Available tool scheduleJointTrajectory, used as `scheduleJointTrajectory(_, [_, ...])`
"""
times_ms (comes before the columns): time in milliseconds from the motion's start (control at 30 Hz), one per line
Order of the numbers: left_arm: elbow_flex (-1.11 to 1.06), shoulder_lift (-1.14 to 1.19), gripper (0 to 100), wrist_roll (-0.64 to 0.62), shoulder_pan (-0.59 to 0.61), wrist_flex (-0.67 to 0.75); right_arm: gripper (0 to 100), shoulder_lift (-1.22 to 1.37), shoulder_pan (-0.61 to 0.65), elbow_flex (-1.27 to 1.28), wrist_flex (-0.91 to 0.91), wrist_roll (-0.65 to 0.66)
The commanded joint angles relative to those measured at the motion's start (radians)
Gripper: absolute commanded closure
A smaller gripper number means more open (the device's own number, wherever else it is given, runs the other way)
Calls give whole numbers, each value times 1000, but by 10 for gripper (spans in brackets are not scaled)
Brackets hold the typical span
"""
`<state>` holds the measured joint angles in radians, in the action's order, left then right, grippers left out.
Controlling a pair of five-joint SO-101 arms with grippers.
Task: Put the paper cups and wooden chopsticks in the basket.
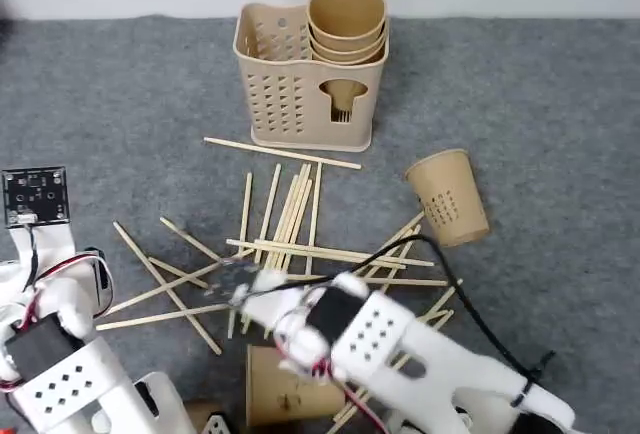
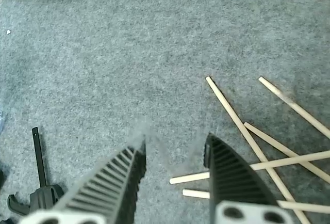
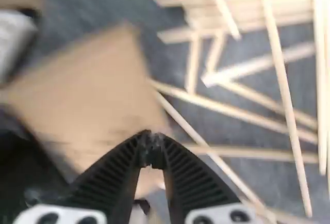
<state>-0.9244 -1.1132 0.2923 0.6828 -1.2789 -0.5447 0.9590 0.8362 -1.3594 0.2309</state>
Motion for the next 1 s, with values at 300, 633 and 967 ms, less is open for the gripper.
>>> scheduleJointTrajectory(300, [4, -14, 824, -9, 0, -5, 990, -24, -97, -255, -130, 52])
scheduleJointTrajectory(633, [4, -14, 823, -9, 0, -5, 989, -24, 295, -358, -274, -173])
scheduleJointTrajectory(967, [4, -14, 823, -9, 0, -5, 767, -25, 453, -361, -421, -43])
